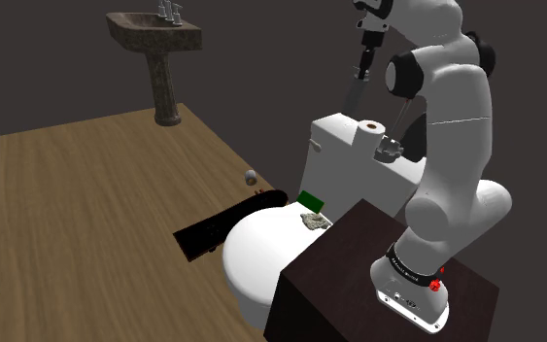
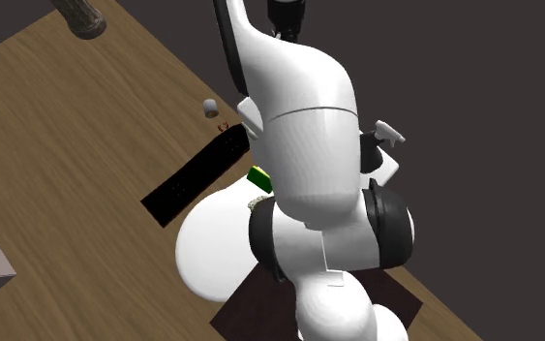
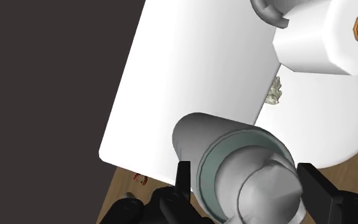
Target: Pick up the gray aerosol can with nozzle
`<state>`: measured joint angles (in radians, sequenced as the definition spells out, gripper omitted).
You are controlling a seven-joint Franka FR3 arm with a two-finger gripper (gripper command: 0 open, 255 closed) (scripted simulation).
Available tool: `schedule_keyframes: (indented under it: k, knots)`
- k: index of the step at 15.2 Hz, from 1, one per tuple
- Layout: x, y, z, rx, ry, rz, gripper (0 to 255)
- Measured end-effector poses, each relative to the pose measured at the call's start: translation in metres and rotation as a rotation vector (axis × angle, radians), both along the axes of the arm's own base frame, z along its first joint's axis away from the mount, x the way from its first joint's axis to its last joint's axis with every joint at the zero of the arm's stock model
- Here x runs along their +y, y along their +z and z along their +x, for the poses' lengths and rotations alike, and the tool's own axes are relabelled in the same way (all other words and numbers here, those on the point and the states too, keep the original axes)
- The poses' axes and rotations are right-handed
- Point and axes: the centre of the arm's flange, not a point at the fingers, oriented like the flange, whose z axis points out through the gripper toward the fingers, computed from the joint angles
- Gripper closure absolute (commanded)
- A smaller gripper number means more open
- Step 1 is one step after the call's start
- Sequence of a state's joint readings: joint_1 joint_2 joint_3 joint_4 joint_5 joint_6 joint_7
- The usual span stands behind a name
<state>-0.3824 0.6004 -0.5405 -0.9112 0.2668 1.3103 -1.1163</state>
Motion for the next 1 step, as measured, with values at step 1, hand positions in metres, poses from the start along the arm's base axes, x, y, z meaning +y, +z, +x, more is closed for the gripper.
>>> schedule_keyframes:
  k: [1]
  knots:
    - [0.0002,0.004,-0.0003,0.0,0.0,0.0,255]
